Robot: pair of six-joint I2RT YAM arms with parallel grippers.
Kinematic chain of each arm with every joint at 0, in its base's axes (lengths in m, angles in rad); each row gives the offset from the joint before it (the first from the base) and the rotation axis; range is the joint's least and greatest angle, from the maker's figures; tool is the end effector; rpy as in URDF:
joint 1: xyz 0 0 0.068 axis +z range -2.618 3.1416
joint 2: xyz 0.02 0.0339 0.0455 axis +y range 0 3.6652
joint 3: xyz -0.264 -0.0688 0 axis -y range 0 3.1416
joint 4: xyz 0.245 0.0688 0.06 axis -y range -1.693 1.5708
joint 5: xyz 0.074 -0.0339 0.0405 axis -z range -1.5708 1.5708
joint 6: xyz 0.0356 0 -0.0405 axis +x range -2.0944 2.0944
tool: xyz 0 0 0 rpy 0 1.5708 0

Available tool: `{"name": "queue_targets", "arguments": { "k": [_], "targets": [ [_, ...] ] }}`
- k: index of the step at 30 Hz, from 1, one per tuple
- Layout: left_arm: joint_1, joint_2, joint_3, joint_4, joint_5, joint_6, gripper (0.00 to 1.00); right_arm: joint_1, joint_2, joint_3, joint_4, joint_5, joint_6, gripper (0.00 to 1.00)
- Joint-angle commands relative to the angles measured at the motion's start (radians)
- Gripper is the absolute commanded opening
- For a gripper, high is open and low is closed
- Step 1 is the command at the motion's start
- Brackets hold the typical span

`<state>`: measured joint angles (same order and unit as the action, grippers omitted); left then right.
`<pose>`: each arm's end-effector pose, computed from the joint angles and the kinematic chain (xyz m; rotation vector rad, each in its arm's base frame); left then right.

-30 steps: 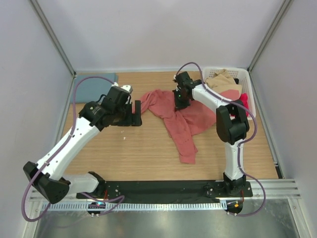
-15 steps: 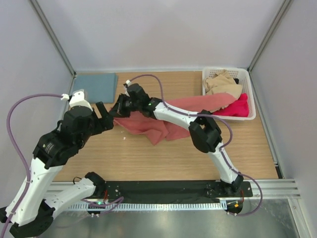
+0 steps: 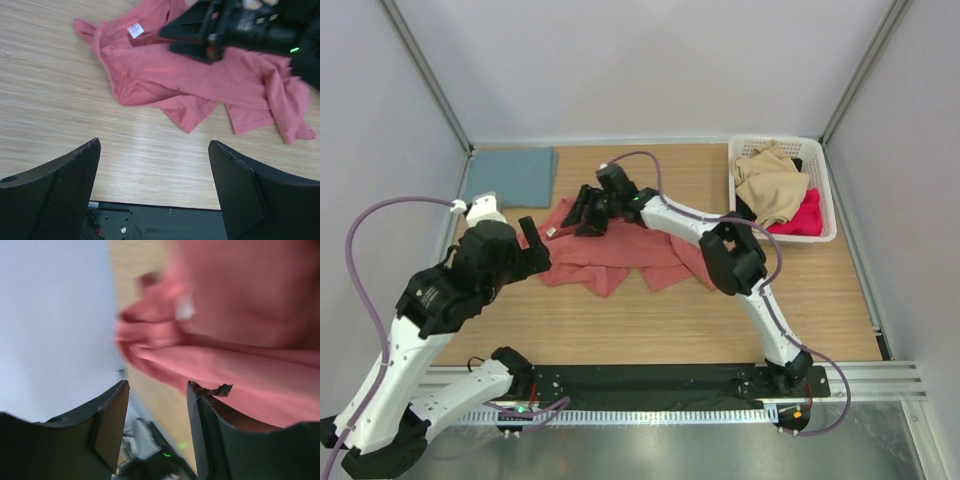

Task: Fold and stack the t-shirts
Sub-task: Flatten the tshirt out

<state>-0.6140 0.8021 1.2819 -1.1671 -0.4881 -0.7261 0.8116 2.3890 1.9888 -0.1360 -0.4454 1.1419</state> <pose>0.0976 -0.0484 0.4027 -0.3747 2.1409 -0.2127 0.3695 0.4117 0.1995 0.0929 2.5090 1.4897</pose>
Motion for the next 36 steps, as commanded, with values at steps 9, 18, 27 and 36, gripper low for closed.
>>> {"name": "queue_targets", "arguments": {
  "k": [9, 18, 27, 36],
  "targets": [
    [0.137, 0.387, -0.071, 0.026, 0.204, 0.079, 0.84, -0.249, -0.606, -0.370, -0.606, 0.362, -0.657, 0.53],
    [0.522, 0.411, -0.332, 0.280, 0.515, 0.028, 0.70, -0.255, -0.890, -0.665, -0.704, 0.482, -0.719, 0.50],
    [0.542, 0.489, -0.420, 0.426, 0.453, 0.014, 0.69, -0.275, -1.013, -0.829, -0.714, 0.475, -0.699, 0.50],
    [0.557, 0.627, -0.454, 0.592, 0.401, 0.010, 0.64, -0.328, -1.054, -0.832, -0.763, 0.514, -0.735, 0.51]
  ]
}}
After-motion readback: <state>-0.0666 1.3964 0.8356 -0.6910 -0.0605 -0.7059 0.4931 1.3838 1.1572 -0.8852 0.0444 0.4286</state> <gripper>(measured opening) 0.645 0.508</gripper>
